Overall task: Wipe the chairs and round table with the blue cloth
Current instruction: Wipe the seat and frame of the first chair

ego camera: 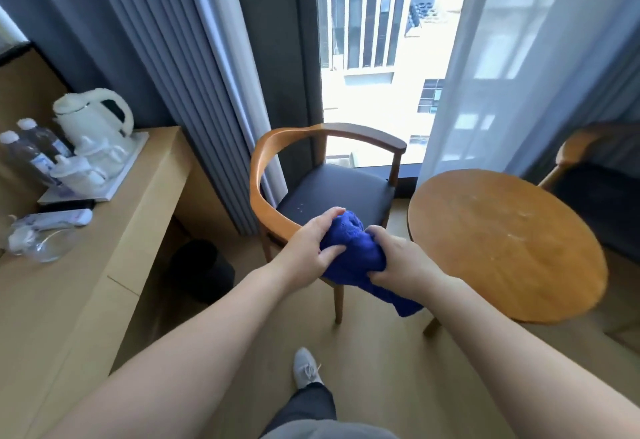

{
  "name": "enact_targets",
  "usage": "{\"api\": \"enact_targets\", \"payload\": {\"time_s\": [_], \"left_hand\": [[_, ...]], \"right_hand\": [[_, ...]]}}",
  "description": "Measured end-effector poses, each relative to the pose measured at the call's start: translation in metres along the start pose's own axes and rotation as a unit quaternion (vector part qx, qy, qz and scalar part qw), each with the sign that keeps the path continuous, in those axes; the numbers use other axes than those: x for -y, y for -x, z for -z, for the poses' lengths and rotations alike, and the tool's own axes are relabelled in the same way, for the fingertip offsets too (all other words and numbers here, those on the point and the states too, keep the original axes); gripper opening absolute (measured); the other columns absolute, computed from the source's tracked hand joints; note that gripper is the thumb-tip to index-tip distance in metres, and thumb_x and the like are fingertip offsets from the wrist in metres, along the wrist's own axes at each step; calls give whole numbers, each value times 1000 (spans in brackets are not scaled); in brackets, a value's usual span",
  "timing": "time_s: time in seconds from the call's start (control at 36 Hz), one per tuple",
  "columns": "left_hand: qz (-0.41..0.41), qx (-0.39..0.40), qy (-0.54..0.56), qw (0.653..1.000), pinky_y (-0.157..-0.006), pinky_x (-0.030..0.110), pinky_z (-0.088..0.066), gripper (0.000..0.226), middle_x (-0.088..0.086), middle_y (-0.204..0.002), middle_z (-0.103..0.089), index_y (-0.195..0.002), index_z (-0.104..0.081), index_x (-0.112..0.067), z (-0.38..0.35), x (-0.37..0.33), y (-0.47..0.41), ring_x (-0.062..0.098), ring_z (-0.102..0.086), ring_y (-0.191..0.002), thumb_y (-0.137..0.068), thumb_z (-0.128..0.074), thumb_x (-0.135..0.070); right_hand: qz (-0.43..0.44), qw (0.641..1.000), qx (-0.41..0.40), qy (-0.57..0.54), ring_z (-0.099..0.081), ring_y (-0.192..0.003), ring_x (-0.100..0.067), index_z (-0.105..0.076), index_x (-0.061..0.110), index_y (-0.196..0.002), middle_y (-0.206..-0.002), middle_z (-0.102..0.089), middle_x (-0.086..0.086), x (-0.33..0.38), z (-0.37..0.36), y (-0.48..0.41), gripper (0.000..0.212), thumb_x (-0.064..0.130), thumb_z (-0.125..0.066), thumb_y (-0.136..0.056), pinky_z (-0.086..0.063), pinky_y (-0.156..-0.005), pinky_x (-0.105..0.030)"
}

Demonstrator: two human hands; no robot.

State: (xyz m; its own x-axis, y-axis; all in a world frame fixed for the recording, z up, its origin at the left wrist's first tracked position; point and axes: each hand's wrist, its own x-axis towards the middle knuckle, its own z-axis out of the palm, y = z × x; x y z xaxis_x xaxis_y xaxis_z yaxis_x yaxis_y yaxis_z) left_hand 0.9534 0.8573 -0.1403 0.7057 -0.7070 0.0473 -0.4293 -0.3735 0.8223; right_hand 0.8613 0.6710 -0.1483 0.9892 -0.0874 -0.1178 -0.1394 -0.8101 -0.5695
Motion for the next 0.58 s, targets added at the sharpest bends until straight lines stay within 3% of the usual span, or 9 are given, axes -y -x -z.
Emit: {"api": "enact_targets", "payload": {"time_s": [0.11,0.19,0.25,0.33,0.39,0.42,0.47,0.53,0.58], "left_hand": [[-8,-33,-57,998,-100,29,-42,43,-2,-116,-54,-130,-50,-19,2,19,-25,10,-52,-106,-89,-64,-19],[-17,-38,-90,995,-92,31,-44,27,-5,-101,-47,-113,-58,-21,10,36,-48,12,-50,-95,-87,-66,-24],[-29,-27,-128,991,-95,28,-42,23,-6,-108,-41,-107,-58,-25,17,51,-64,12,-46,-104,-86,-67,-31],[-26,56,-102,993,-104,28,-33,18,-8,-141,-36,-97,-48,-39,28,72,-85,10,-37,-130,-87,-63,-35],[-5,100,-66,993,-106,30,-34,22,-7,-139,-46,-96,-42,-43,35,84,-98,9,-37,-133,-89,-60,-34],[11,107,-61,992,-103,30,-40,21,-6,-130,-54,-98,-42,-41,38,91,-105,10,-44,-128,-89,-60,-35],[38,105,-62,992,-81,27,-50,21,-7,-104,-61,-99,-40,-36,44,105,-117,10,-58,-98,-89,-59,-38],[58,106,-58,991,-64,19,-44,23,-12,-90,-57,-93,-36,-41,53,127,-132,7,-57,-80,-89,-58,-40],[70,108,-56,990,-60,14,-41,26,-13,-87,-56,-89,-33,-44,53,133,-138,4,-57,-77,-89,-59,-39]], "right_hand": [[-23,999,35,13,-56,-87,-15,-48,29,-113,-101,-59,5,-14,7,-21,44,23,-65,-72,-50,-75,-30],[-27,997,43,51,-58,-85,-18,-51,28,-109,-96,-64,5,-20,10,-43,37,22,-61,-74,-52,-77,-38],[-22,997,44,64,-58,-85,-17,-51,30,-110,-97,-64,7,-23,12,-60,36,23,-61,-76,-52,-77,-37],[-25,995,78,56,-58,-85,-11,-50,35,-110,-96,-63,11,-26,14,-87,38,24,-62,-76,-53,-75,-32],[-27,993,102,57,-58,-86,-9,-49,38,-110,-97,-62,14,-26,15,-109,40,25,-62,-75,-53,-75,-30],[-28,992,111,61,-58,-86,-9,-49,39,-110,-97,-61,15,-26,15,-120,40,26,-62,-74,-53,-75,-29],[-28,988,130,75,-58,-86,-9,-49,40,-110,-97,-62,14,-25,16,-142,41,27,-62,-74,-53,-74,-28],[-32,985,143,88,-58,-85,-9,-49,40,-109,-96,-62,15,-26,12,-173,41,27,-61,-73,-54,-74,-28],[-33,984,145,98,-58,-83,-8,-49,40,-110,-95,-62,15,-26,11,-183,41,27,-61,-74,-53,-72,-27]]}}
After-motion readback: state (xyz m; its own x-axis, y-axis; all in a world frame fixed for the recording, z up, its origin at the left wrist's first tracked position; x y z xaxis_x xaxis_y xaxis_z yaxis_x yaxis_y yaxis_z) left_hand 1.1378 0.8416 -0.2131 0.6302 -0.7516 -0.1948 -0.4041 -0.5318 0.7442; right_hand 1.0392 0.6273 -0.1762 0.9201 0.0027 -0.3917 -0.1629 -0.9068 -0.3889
